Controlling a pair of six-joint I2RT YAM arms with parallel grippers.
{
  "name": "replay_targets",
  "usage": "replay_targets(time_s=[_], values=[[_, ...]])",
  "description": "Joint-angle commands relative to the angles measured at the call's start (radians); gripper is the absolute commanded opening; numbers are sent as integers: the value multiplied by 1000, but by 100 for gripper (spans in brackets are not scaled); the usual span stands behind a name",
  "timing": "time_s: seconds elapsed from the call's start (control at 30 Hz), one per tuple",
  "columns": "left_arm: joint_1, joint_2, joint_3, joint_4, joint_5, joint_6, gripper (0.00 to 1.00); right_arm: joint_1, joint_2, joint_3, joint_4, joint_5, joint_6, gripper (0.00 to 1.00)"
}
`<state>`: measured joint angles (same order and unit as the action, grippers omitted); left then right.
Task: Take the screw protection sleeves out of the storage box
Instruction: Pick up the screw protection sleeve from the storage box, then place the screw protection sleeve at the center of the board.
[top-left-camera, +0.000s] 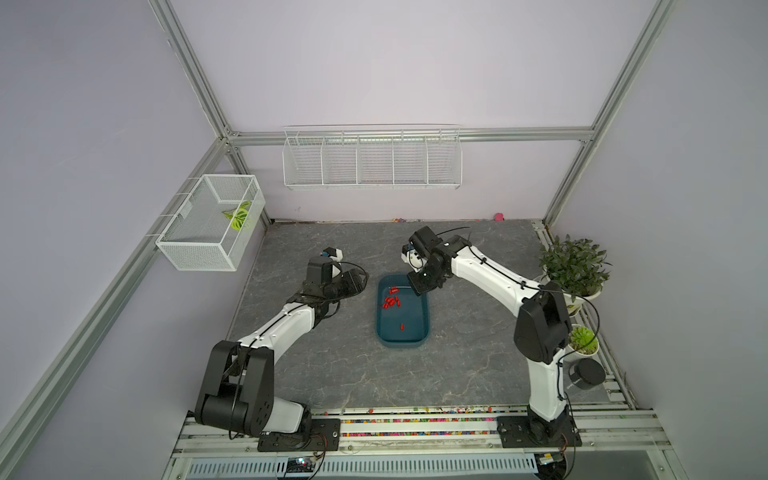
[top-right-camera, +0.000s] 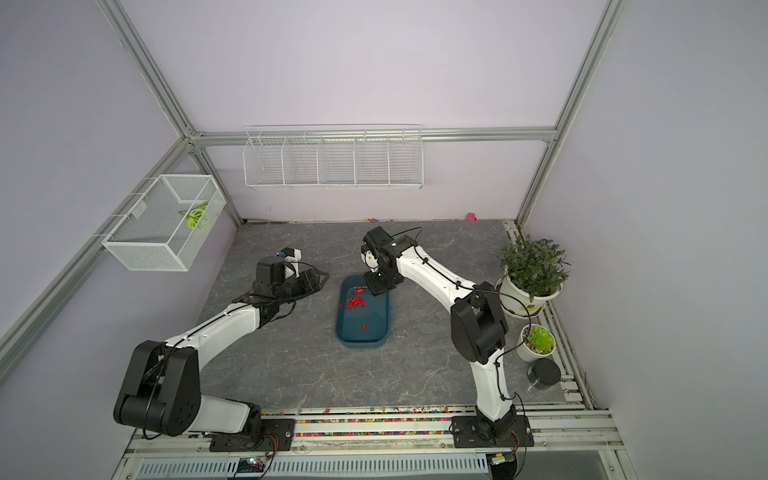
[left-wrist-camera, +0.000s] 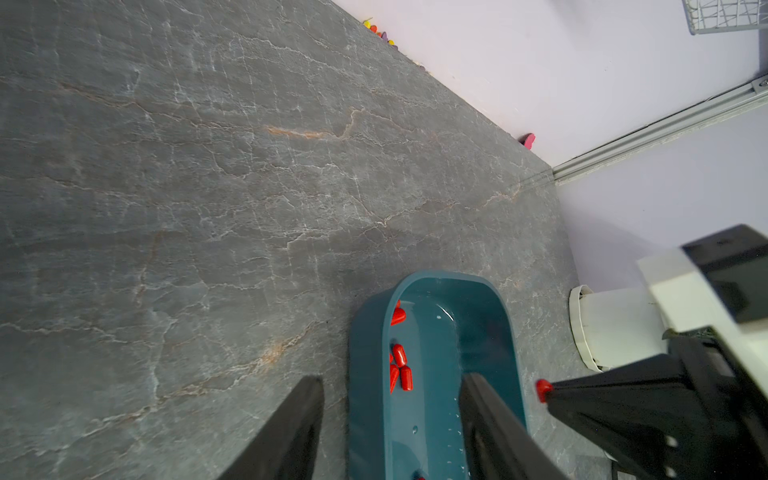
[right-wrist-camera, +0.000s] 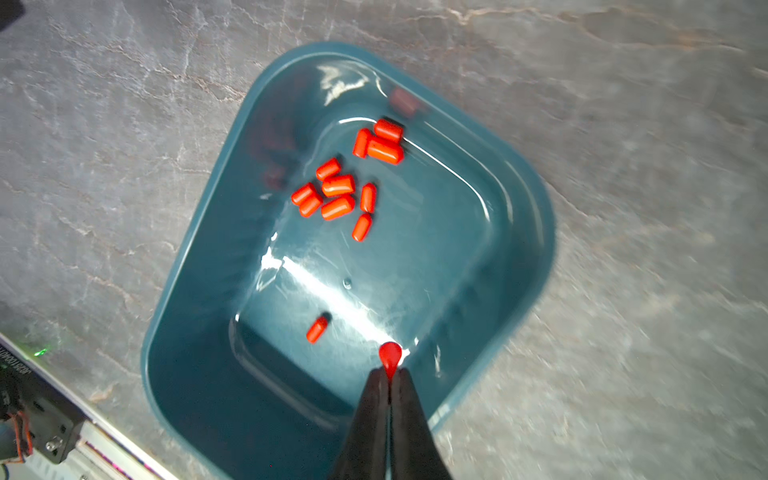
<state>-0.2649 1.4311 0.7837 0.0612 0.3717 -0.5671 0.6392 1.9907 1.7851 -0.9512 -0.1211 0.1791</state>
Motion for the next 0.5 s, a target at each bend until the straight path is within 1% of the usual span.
replay_targets(time_s=[0.0,0.17,0.3,0.47], values=[[-6,18,28,-1,9,0,59,-27,-80,-68,-3,27,3,9],[-5,28,24,17,17,-12,59,-70,-180,-194,12,46,3,9],[-6,26,23,21,17,-19,59,-122,-241,-329,54,41,14,9],[-25,50,46,-3,4,-23,58,-159,-262,-446,117,26,26,9]])
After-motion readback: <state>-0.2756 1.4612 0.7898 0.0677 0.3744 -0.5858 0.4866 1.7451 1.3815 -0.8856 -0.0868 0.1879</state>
